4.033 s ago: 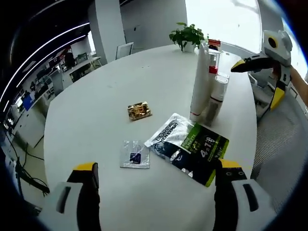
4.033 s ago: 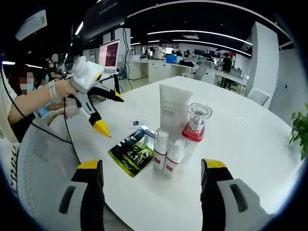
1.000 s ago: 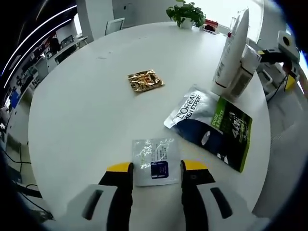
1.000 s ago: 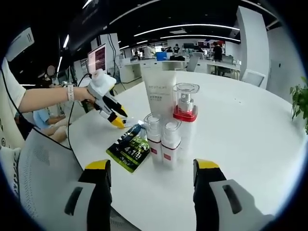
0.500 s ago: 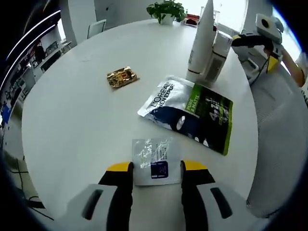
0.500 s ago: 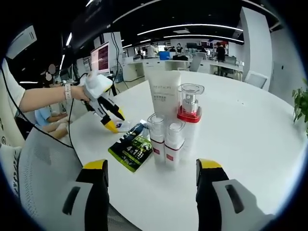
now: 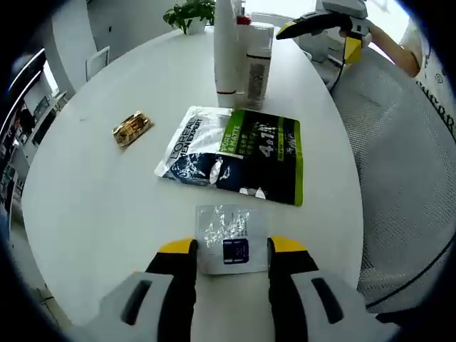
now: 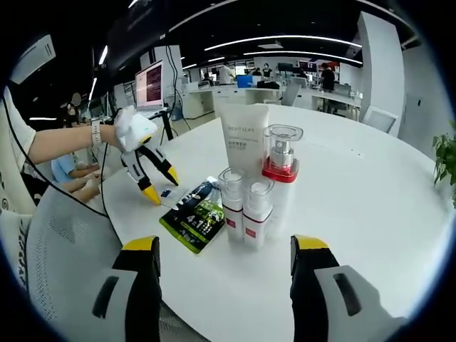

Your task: Arrange the skincare products in the storage area until every visible bottle or jar stands upright without overlapping.

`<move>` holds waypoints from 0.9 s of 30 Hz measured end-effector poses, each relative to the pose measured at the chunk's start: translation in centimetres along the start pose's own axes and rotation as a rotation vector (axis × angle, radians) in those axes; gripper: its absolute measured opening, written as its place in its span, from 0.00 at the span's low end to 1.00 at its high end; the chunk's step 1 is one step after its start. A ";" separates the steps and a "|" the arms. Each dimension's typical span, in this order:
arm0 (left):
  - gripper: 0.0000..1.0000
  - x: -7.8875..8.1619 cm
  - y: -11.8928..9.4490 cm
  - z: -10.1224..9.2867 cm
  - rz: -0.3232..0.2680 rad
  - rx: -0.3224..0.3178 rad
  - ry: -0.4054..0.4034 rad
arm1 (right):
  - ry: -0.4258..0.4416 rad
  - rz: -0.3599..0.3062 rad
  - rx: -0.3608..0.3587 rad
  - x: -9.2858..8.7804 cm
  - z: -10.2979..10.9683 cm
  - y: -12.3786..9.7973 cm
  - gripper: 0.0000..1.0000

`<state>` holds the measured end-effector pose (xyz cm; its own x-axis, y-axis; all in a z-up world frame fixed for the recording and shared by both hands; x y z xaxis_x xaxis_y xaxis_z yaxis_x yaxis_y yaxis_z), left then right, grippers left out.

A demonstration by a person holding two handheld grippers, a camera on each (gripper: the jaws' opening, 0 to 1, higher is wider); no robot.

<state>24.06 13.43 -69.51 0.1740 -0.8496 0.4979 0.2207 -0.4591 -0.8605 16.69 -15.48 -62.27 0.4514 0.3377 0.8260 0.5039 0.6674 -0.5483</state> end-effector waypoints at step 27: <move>0.44 -0.4 0.3 -1.1 -0.007 -0.089 0.137 | -0.008 0.042 0.015 -0.6 0.3 0.0 0.73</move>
<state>22.98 13.37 -70.09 0.0390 -0.8709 0.4899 0.1342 -0.4813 -0.8662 16.22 -15.47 -62.76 0.4661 0.3706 0.8034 0.4734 0.6626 -0.5803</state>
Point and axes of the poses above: the point that each gripper's makers call its tool centre point, and the gripper's own axes: y roughly forward along the fingers, z roughly to its left, x roughly out of its top, the point moved 8 cm from there along -y, roughly backward along the fingers, and after that the axes turned 7 degrees about x, right-handed, at the moved point
